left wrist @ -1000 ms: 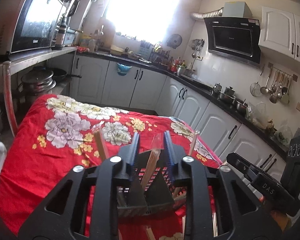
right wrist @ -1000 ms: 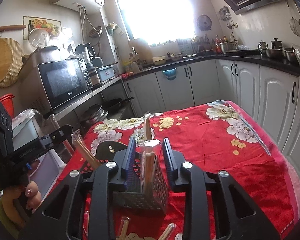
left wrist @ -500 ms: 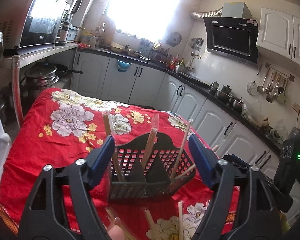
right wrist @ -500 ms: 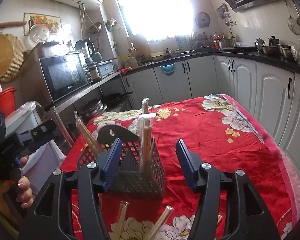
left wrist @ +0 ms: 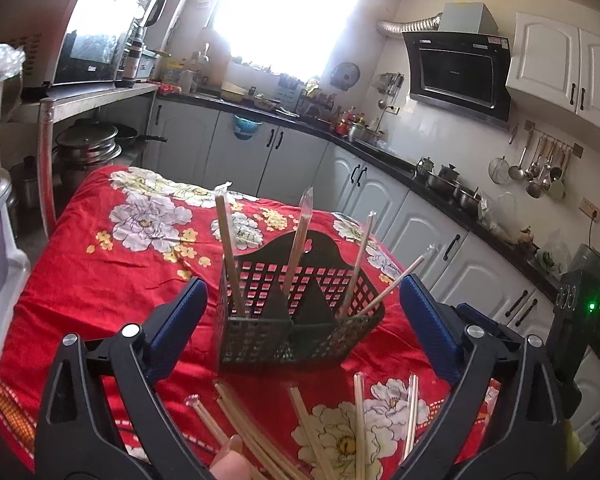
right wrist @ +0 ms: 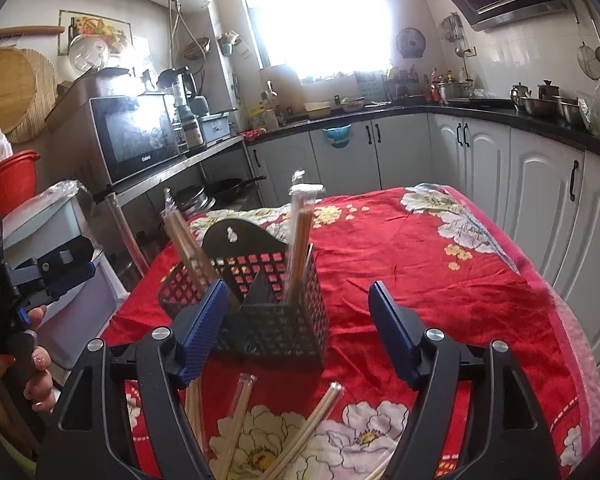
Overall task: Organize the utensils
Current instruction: 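Withdraw both tools from the caddy toward the loose chopsticks on the cloth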
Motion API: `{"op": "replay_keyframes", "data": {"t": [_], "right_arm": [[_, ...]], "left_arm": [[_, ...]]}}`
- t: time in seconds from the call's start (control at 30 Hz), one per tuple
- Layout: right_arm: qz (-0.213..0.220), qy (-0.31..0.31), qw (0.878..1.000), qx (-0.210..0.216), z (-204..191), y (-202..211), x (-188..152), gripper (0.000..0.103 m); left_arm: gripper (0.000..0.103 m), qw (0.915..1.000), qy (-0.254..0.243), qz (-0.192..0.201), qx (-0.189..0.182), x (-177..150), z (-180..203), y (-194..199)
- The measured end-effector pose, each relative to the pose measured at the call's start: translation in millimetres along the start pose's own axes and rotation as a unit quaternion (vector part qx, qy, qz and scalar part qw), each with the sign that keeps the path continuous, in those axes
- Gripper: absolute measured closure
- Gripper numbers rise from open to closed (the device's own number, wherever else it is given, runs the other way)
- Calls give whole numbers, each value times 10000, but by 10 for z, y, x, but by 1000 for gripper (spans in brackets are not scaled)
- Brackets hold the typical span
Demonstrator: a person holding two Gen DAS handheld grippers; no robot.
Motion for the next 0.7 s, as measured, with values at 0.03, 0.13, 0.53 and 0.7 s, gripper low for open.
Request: {"op": "replay_keyframes", "data": {"t": [0.03,0.13,0.53,0.7], "right_arm": [[-26,18,10000,14,-14,8,-25,31],[-62,49,10000,29,-61,25,-62,31],[-289,171,9994,127,-187,79,-241,31],[-420,224,9987,192,-244,62,-338,31]], "left_arm": [[14,10000,9,-3,9,-16,-8,18],[14,10000,11,-10,57,-68,-23,69],[12,9995,137,-160,228,-257,-153,173],[12,9985,184,-328,391,-377,-268,167]]}}
Point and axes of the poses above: each gripper's, at about its wrist camera, not at the fingertips, and y roughly against the way its jaws point, z to its right, x to its top, the point moved 8 cm from there along -y, roughly the way its jaws point, and after that the axes turned 10 degrees about x, right-handed, at the moved point
